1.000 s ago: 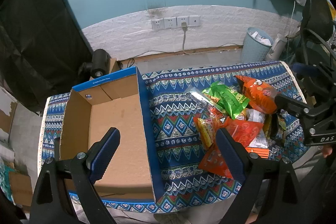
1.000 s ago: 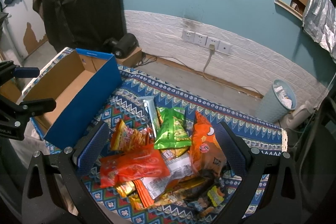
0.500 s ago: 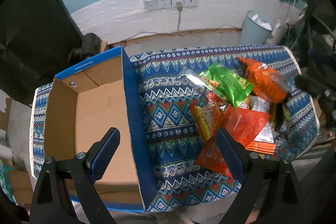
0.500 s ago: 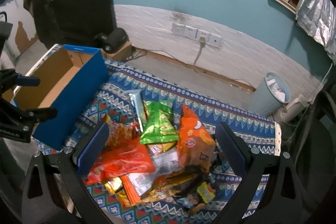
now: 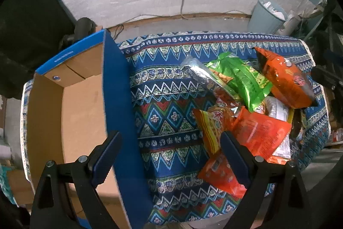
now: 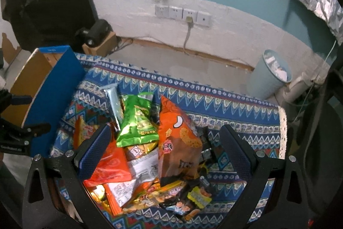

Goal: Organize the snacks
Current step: 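Grasp the yellow-red snack bag with the left tool while the right grasps the orange bag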

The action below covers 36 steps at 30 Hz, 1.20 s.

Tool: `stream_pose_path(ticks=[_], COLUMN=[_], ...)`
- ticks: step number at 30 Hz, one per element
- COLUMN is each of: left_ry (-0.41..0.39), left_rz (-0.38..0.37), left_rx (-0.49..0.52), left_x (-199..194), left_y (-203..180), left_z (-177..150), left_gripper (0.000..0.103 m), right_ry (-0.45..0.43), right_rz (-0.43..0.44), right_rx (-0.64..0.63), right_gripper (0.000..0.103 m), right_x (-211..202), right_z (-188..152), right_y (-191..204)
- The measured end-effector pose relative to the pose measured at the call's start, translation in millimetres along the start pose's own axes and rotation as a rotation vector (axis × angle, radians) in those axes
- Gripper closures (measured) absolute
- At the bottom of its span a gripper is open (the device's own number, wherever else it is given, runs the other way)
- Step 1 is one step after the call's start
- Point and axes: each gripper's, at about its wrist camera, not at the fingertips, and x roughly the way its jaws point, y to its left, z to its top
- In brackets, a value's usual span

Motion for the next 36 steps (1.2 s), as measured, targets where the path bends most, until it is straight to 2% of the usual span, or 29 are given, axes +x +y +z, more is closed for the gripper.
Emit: stream_pose_path(ticks=[5, 22, 25, 27, 29, 30, 31, 32, 36], left_ry=[0.055, 0.194, 0.208, 0.205, 0.195, 0.189, 0.188, 0.186, 0.152], left_rz=[-0.047, -0.067, -0.107, -0.15, -0.197, -0.224, -0.236, -0.25, -0.223], left_rx=[-0.012, 0.026, 0.0, -0.03, -0.053, -0.056, -0.054, -0.048, -0.017], left_x=[22, 97, 107, 112, 113, 113, 112, 111, 98], left_y=[-5, -39, -39, -36, -34, -34, -36, -38, -41], left_z=[5, 10, 9, 8, 7, 6, 7, 6, 5], left_gripper=[0.009, 0.011, 0.017, 0.023, 0.039, 0.043, 0.053, 0.057, 0.062], right_ry=[0.066, 0.237, 0.255, 0.264, 0.274, 0.276, 0.274, 0.272, 0.259], right_rz=[-0.003, 0.017, 0.023, 0.033, 0.055, 0.059, 0.052, 0.047, 0.069], right_rx=[-0.006, 0.013, 0.011, 0.008, 0.014, 0.015, 0.01, 0.006, 0.027], right_gripper=[0.004, 0.004, 0.006, 0.015, 0.028, 0.029, 0.033, 0.037, 0.043], right_x=[28, 95, 103, 108, 112, 112, 112, 113, 109], right_z=[1, -21, -23, -24, -25, -26, -26, -26, -27], right_y=[-4, -24, -24, -24, -23, -22, -21, -21, -25])
